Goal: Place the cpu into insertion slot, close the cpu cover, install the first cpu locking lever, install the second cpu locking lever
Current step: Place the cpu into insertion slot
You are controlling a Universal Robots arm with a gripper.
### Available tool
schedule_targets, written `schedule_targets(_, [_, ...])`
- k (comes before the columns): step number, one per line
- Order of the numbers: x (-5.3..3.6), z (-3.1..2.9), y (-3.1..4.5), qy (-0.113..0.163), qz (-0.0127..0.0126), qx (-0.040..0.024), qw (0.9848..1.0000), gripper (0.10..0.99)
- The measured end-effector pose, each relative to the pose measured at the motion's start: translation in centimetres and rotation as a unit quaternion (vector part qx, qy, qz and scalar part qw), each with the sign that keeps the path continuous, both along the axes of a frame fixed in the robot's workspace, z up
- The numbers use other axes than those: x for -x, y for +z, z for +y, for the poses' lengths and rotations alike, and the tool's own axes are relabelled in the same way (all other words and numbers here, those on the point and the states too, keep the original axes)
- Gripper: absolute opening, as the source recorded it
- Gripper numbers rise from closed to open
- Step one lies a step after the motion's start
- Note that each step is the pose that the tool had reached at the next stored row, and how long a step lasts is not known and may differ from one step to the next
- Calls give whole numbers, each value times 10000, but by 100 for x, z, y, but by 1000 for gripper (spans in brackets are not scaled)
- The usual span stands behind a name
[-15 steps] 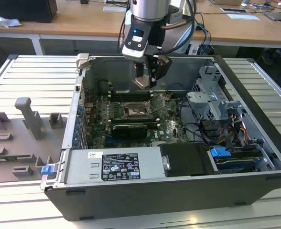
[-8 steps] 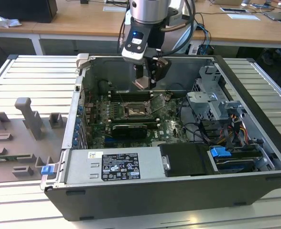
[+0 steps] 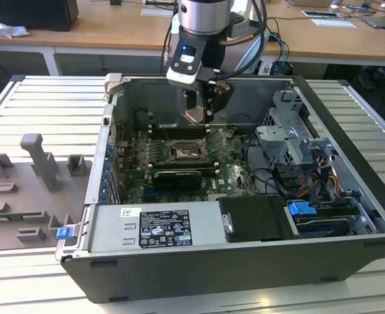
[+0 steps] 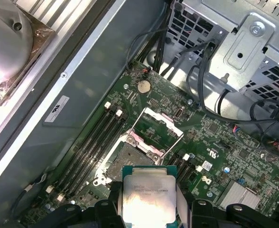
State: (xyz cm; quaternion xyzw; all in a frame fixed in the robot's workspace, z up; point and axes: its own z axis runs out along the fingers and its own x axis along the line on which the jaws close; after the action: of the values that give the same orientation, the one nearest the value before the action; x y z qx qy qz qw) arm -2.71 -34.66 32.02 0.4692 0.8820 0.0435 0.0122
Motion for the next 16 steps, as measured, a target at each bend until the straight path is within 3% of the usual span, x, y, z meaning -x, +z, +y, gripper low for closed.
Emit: schedule_targets(16, [0,0,-51,-47,0,0,10000,541])
